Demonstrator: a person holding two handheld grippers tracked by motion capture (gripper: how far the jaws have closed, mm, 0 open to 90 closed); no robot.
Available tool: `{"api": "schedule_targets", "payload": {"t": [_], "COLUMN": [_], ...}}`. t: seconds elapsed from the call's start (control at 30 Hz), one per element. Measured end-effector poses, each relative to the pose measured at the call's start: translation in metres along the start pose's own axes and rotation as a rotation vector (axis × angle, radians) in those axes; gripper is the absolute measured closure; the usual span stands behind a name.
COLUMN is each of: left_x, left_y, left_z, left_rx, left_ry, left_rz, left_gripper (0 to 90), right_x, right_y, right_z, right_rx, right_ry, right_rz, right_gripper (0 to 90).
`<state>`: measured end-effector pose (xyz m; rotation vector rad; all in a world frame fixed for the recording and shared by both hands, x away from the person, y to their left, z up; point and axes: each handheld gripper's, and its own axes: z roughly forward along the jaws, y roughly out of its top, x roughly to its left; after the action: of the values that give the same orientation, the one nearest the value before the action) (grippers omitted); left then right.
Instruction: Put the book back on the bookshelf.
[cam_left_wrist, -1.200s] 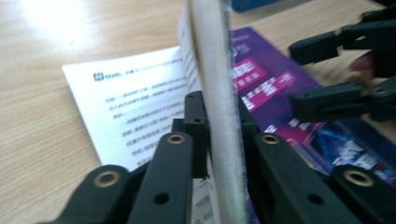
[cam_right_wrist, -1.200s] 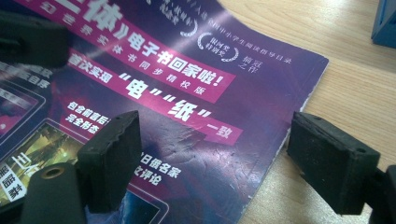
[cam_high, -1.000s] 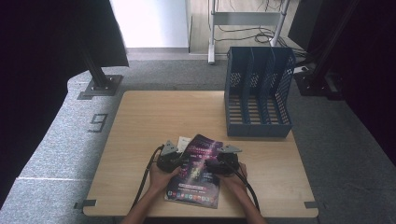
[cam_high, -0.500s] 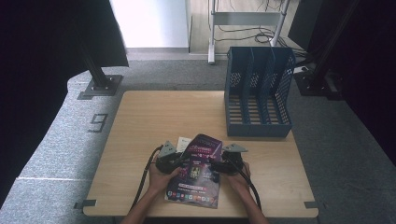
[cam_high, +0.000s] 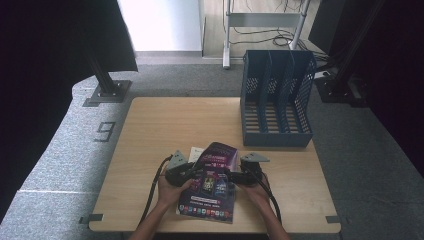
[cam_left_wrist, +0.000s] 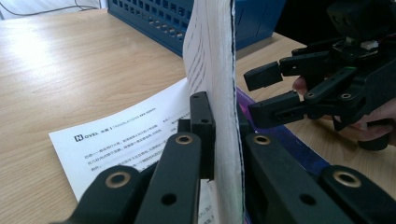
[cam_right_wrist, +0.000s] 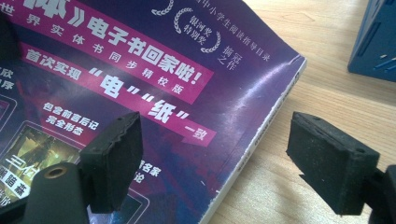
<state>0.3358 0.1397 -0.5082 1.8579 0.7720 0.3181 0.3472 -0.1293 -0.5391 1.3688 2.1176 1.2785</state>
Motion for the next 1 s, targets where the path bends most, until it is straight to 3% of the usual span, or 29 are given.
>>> {"api": "schedule_targets", "payload": {"t": [0.1,0.2,0.6,1.0], "left_x": [0.000,0.000,-0.003,-0.014], "left_y": [0.001,0.002,0.005,0.015], "left_z": [-0.002,-0.004,-0.007,-0.015], "left_rx": [-0.005,-0.022,-0.045,-0.073], "left_ry": [-0.006,-0.007,-0.015,-0.029], "left_rz": [-0.005,-0.006,-0.009,0.032], "left_gripper": [87.1,87.1,87.1,87.1], "right_x": [-0.001,-0.001,0.000,0.000], "right_y": [0.000,0.001,0.000,0.001], "right_z": [0.000,-0.001,0.004,0.002], "right_rx": [-0.002,-0.018,-0.004,-0.011], "right_ry": [0.012,0.060,0.077,0.107], "right_rz": [0.001,0.024,0.019,0.023], "right_gripper": [17.2,16.9,16.0,13.5]}}
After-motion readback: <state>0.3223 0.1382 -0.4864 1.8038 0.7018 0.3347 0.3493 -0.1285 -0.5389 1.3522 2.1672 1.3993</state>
